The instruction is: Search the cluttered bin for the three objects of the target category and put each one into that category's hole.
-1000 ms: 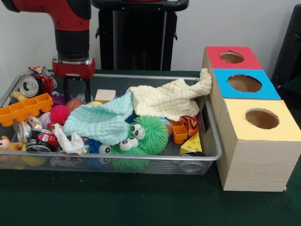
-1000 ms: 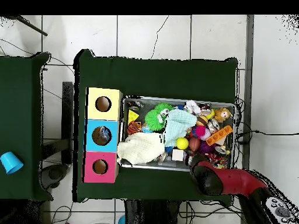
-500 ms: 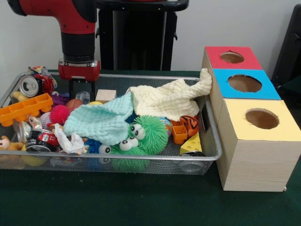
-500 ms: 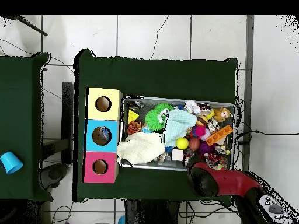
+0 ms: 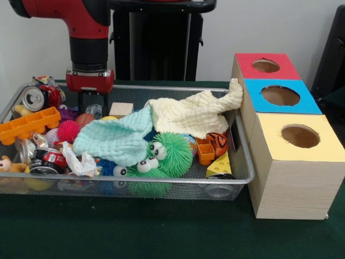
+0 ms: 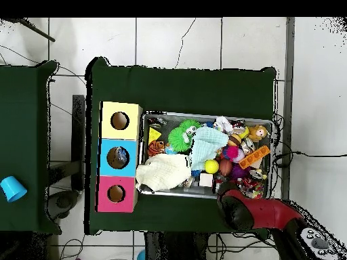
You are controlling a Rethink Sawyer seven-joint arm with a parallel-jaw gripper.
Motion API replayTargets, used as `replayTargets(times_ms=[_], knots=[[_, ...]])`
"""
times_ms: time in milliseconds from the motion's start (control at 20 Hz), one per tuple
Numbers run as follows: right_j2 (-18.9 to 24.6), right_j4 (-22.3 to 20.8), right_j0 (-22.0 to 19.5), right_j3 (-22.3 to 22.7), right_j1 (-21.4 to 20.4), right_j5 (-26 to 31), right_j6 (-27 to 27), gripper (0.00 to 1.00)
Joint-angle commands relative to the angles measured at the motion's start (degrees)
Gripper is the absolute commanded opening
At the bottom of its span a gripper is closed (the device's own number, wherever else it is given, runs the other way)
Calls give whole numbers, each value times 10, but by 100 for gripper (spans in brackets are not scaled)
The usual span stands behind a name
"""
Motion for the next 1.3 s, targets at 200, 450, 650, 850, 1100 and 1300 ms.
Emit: replayTargets(times_ms=[200,450,650,850,1100,1300], knots=[[-8,-31,-4,-41,48,-21,33,100],[-29,-25,7,-55,73,-49,43,100],[-31,-20,7,-59,82,-52,39,100],[-36,-18,6,-70,100,-64,39,100],[-40,-14,8,-80,115,-73,37,100],[-48,-11,12,-86,127,-85,40,100]])
